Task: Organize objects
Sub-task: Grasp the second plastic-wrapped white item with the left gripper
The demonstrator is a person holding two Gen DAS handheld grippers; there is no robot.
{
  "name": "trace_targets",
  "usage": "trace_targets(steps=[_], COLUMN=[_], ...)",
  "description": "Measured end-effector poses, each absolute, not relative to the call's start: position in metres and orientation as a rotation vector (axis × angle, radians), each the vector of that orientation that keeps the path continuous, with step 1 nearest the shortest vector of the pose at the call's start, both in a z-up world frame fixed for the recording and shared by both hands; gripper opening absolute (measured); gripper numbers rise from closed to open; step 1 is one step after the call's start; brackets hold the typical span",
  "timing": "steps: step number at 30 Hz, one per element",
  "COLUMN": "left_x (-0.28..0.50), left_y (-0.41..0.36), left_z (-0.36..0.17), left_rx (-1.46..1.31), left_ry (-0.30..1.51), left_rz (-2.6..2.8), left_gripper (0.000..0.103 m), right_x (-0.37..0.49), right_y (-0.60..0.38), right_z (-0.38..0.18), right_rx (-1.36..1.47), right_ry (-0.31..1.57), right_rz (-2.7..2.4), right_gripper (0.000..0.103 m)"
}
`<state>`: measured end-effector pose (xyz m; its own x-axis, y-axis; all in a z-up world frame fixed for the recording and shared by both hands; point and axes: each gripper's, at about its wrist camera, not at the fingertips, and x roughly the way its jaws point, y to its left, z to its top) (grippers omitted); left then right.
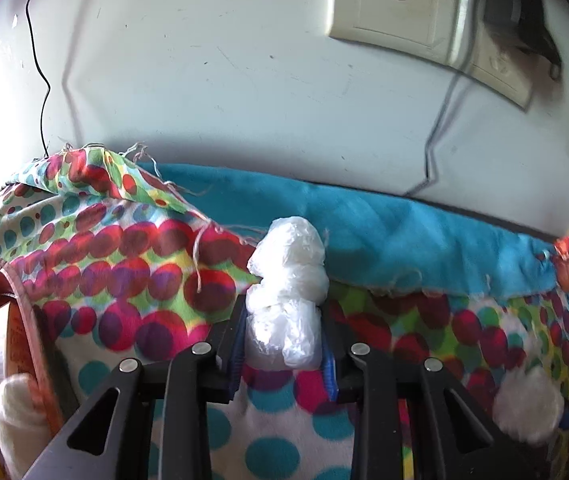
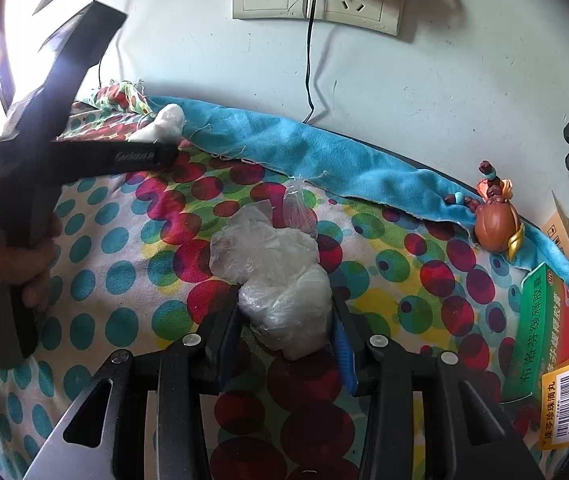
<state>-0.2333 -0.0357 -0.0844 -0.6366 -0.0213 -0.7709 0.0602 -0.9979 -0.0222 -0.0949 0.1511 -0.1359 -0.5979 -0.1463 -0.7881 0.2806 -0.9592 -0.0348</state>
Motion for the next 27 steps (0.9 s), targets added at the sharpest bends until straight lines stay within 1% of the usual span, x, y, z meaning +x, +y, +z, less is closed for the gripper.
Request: trace_targets(steps=[2, 7, 10, 12, 16, 21, 27], left_x=[-0.220, -0.171, -0.150, -0.131, -0.105, -0.116, -0.115], left_y=[-0.032, -0.022, -0.010, -0.006, -0.002, -0.001, 0.001], left_z=[-0.083, -0.076, -0.078, -0.083, -0.077, -0.081, -0.081], left_rx=[1.311, 1.271, 1.311, 1.349, 1.340, 1.384, 1.372], left_ry=[0.065, -0.021, -0.058, -0.052, -0.068, -0.062, -0.105], left_rz=[-2.821, -2.885, -2.919, -2.922, -2.937, -2.910, -2.900], left_gripper=[0.030, 0.030, 0.030, 0.030, 0.030, 0.030, 0.030], right_x=[-0.095, -0.096, -0.094, -0.093, -0.091, -0.091, -0.091], right_y=[0.151, 0.152, 0.151, 0.150, 0.150, 0.149, 0.149], right_z=[-0.136, -0.136, -0.135, -0.135, -0.134, -0.133, -0.133], right_rx=[1.262, 1.261, 1.259, 1.256, 1.253, 1.250, 1.248], right_ry=[0.232, 0.240, 0.260, 0.272, 0.293, 0.316, 0.329], right_rz=[-2.604, -2.606, -2.613, -2.617, -2.623, -2.630, -2.634], right_gripper=[0.039, 0.039, 0.039, 0.039, 0.039, 0.039, 0.039])
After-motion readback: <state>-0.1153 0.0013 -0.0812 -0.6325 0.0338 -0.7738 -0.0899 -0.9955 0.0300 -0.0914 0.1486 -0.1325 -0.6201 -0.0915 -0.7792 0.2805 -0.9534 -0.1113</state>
